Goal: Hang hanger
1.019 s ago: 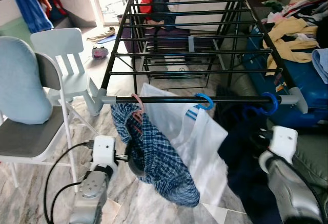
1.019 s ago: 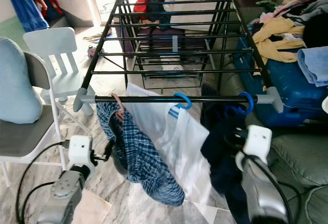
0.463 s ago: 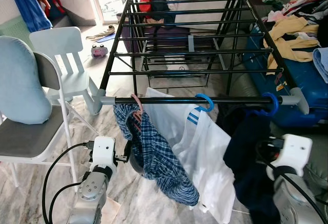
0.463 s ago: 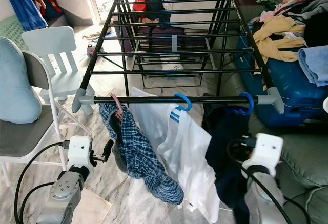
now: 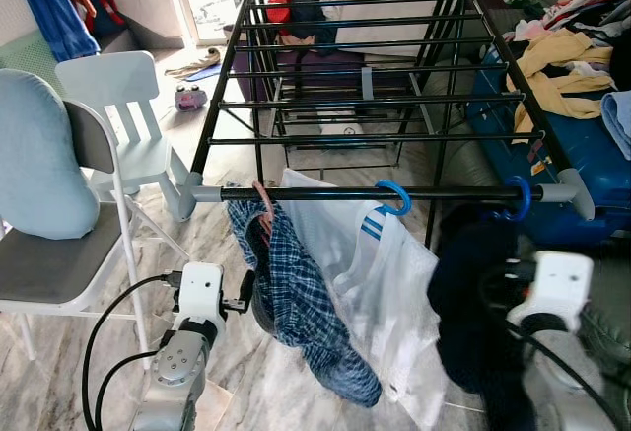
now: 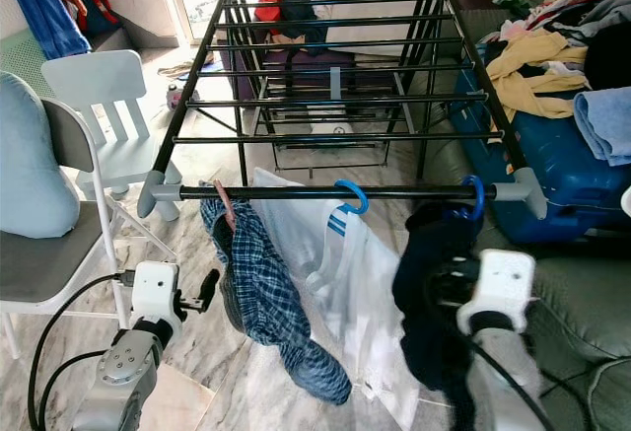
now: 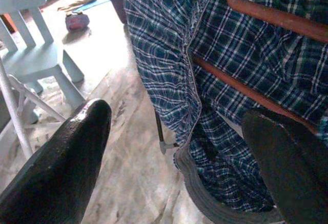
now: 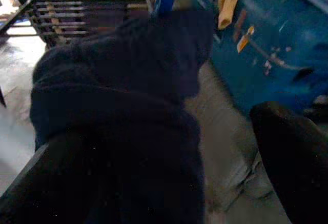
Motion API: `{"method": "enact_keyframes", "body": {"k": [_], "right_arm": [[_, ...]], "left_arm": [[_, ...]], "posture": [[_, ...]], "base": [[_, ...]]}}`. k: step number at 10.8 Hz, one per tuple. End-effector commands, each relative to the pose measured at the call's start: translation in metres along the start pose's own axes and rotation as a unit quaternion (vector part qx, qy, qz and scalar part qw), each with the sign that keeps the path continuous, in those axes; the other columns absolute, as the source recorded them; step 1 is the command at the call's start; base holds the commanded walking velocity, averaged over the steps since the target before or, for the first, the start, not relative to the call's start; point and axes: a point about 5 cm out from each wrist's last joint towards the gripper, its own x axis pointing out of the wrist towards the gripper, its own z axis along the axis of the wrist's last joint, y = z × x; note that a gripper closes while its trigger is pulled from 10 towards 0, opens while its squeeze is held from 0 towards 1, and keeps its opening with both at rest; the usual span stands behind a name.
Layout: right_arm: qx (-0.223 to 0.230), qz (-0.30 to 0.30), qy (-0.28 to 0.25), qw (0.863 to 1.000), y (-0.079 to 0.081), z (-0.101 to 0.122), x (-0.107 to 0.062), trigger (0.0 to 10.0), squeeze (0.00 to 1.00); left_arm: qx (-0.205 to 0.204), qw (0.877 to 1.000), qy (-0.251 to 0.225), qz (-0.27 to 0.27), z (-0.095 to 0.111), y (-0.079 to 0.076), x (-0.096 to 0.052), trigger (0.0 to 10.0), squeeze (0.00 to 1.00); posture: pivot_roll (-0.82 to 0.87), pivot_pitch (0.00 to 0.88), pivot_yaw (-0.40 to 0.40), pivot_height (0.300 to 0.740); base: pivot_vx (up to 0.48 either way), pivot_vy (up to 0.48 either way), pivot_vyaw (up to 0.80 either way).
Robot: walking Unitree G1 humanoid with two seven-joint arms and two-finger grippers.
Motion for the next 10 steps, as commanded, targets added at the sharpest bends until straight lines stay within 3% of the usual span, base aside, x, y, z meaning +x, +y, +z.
{"method": "enact_keyframes", "body": {"k": [1, 4, 10], "right_arm": [[0.009, 0.016, 0.009, 1.0, 0.003, -0.002, 0.0, 10.0, 1.0], [-0.03, 0.065, -0.003, 0.997, 0.013, -0.002, -0.006, 10.0, 1.0], [-0.043, 0.042, -0.042, 0.997, 0.008, 0.008, -0.005, 10.0, 1.0]], "left_arm": [[0.008, 1.0, 0.0, 0.008, 0.001, 0.004, 0.0, 10.0, 0.0], [0.01, 1.0, 0.001, 0.007, 0.0, 0.003, 0.001, 10.0, 0.0], [0.012, 1.0, 0.003, 0.007, 0.0, 0.003, 0.001, 10.0, 0.0]], "posture": [[-0.16, 0.0, 0.061, 0.74], [-0.16, 0.0, 0.059, 0.74], [-0.16, 0.0, 0.061, 0.74]], "base": [[0.0, 0.0, 0.0], [0.0, 0.0, 0.0], [0.0, 0.0, 0.0]]}}
